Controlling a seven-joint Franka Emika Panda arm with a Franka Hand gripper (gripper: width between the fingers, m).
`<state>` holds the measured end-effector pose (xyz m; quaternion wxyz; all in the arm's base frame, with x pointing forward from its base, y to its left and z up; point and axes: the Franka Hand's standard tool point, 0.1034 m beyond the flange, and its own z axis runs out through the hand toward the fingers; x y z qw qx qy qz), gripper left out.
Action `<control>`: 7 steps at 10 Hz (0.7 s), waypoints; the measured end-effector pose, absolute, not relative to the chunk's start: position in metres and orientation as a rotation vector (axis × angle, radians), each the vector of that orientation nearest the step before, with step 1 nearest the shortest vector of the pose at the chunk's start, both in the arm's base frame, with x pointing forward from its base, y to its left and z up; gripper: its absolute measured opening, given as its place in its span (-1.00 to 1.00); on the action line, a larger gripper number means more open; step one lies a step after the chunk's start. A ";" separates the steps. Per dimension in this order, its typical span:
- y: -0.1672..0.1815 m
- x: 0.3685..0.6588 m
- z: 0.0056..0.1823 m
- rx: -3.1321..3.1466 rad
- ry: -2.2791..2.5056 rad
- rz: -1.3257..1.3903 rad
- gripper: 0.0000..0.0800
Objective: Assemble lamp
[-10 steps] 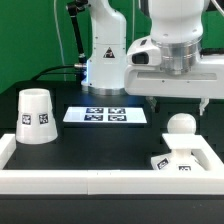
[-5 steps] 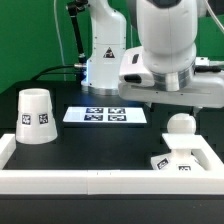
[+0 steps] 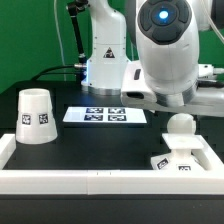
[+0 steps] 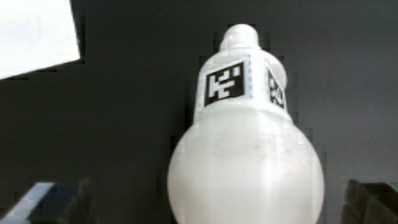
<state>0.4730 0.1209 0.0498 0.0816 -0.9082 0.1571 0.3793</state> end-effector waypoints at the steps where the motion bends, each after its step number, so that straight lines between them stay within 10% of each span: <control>1: 0.122 0.473 0.050 -2.714 0.469 1.134 0.75; 7: 0.135 0.464 0.033 -2.743 0.495 1.104 0.75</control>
Offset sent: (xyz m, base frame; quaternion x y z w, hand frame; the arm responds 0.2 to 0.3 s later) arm 0.0006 0.0187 -0.0033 0.0067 0.0115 0.0163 0.9998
